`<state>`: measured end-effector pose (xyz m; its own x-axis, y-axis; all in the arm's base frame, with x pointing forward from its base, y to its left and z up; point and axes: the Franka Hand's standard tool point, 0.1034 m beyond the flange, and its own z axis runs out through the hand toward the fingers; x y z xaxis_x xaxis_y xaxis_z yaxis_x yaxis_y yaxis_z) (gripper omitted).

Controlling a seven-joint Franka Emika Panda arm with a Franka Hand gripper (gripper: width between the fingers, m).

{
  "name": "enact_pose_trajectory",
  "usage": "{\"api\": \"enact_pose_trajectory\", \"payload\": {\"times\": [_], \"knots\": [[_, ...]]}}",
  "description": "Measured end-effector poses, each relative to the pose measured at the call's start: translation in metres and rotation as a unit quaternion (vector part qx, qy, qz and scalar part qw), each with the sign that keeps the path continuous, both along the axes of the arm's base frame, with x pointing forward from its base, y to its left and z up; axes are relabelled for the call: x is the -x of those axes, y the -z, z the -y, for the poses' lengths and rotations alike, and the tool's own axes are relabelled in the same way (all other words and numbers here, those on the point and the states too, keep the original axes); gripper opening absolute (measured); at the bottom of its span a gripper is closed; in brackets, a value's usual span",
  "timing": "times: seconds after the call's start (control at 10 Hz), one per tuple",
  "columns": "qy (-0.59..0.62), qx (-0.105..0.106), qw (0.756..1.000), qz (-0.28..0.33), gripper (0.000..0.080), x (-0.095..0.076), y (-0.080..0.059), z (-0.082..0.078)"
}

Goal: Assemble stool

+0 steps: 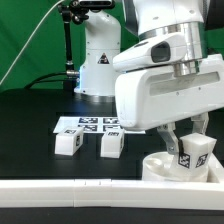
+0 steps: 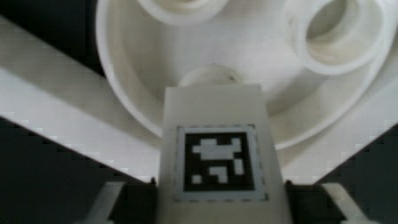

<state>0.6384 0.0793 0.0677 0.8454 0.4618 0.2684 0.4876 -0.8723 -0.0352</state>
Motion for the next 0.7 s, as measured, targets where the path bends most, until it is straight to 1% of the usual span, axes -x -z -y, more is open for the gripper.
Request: {"api": "enact_pose_trajectory", "payload": {"times": [0.2, 0.3, 0.7], "knots": [[0.043, -0.010, 0.999, -0.007, 0.0343, -0.0003, -0.0003, 0.0002], [0.103, -0.025, 0.994, -0.007, 0.0343, -0.0016, -0.0023, 0.0003], [0.243, -0.064, 0.968, 0.011, 0.0343, -0.0009, -0.0033, 0.0067]]}}
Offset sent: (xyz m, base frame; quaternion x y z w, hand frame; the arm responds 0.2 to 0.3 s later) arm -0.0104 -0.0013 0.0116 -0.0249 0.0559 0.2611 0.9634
